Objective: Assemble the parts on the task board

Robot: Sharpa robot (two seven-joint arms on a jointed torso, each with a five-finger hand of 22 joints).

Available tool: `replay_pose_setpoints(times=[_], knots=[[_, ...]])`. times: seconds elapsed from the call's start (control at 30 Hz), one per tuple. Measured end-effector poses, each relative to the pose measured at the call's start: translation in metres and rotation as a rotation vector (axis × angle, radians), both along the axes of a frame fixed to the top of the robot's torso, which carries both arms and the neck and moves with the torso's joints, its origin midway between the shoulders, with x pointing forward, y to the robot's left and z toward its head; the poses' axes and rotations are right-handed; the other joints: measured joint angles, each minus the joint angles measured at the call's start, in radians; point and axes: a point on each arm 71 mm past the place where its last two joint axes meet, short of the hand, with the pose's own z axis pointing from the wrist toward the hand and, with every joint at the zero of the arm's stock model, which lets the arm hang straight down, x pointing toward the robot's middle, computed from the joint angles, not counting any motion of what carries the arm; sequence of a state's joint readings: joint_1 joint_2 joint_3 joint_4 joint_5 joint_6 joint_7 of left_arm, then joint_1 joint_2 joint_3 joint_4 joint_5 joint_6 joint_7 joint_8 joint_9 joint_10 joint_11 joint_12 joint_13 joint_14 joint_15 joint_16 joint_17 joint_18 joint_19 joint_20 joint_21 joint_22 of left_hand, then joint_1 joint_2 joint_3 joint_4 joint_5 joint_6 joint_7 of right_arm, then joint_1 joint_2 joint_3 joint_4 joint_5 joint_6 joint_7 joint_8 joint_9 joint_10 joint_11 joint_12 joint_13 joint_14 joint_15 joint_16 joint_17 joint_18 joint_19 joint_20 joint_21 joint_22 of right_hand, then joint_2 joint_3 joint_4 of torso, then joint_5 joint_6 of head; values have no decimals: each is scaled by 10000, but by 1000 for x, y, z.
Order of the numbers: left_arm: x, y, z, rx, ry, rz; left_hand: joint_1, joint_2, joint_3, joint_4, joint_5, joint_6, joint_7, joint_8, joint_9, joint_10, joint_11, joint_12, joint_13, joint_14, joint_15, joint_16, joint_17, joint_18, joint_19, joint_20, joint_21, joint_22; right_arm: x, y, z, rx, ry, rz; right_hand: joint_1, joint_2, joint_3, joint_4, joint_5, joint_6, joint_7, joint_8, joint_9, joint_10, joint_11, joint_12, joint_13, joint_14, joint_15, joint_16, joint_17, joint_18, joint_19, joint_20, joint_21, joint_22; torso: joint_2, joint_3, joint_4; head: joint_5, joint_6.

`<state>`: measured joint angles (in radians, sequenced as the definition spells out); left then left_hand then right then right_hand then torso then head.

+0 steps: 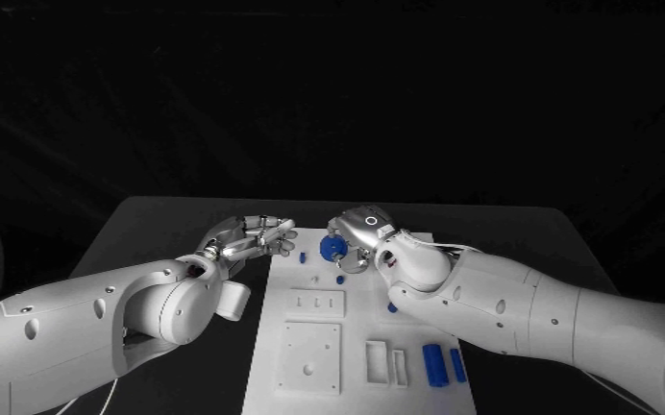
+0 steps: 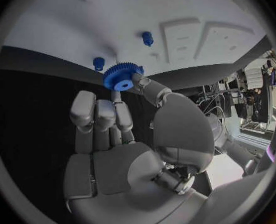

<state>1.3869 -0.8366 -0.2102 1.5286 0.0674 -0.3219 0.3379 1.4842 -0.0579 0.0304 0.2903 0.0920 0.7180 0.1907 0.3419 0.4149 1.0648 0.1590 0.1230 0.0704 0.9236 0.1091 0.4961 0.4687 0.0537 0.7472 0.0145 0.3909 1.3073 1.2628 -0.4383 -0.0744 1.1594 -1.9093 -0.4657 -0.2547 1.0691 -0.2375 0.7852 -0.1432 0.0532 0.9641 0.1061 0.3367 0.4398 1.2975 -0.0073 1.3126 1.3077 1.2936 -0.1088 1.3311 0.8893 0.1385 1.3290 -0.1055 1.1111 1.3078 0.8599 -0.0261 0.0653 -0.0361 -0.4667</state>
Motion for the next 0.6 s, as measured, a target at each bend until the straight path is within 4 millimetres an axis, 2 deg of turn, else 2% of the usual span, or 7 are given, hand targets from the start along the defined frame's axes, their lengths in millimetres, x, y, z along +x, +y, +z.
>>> replay_pose_setpoints(times=[0.2,0.3,0.43,0.6], knots=[[1,-3,0,-1,-5,-38,0,0,0,0,0,0,0,38,0,0,0,0,0,0,0,0,-1,-5,0,0,0,0,4,3,-7,-182,24,-121,0,-1,0,0,-2,4,-1,-13,1,0,0,0,0,0,1,0,0,1,0,0,0,-1,11,-6,26,42,-8],[1,-3,0,-2,-5,-45,0,0,0,0,0,0,0,38,0,0,0,0,0,0,0,0,-1,-7,0,0,0,0,4,5,-11,-214,75,-127,-1,-1,0,0,-30,5,-2,-13,2,0,0,0,0,0,1,-38,-1,1,0,1,0,-1,12,-12,36,107,-10],[1,-3,0,1,-7,-35,0,0,0,0,0,0,0,38,1,0,0,0,0,0,0,0,-2,-13,0,0,0,5,5,5,-12,-264,82,-173,-26,-106,39,38,-30,19,-5,-14,15,0,0,-49,0,0,2,-38,-1,0,1,1,0,-1,12,-12,32,131,-1],[1,-3,0,0,-7,-41,0,0,0,0,0,0,0,38,1,0,0,0,0,0,0,0,-2,-21,0,0,0,8,9,2,-13,-356,109,-315,-27,-107,39,42,-30,70,-4,-72,20,-28,21,-116,0,-1,3,-38,4,0,1,2,0,-2,12,-11,16,153,2]])
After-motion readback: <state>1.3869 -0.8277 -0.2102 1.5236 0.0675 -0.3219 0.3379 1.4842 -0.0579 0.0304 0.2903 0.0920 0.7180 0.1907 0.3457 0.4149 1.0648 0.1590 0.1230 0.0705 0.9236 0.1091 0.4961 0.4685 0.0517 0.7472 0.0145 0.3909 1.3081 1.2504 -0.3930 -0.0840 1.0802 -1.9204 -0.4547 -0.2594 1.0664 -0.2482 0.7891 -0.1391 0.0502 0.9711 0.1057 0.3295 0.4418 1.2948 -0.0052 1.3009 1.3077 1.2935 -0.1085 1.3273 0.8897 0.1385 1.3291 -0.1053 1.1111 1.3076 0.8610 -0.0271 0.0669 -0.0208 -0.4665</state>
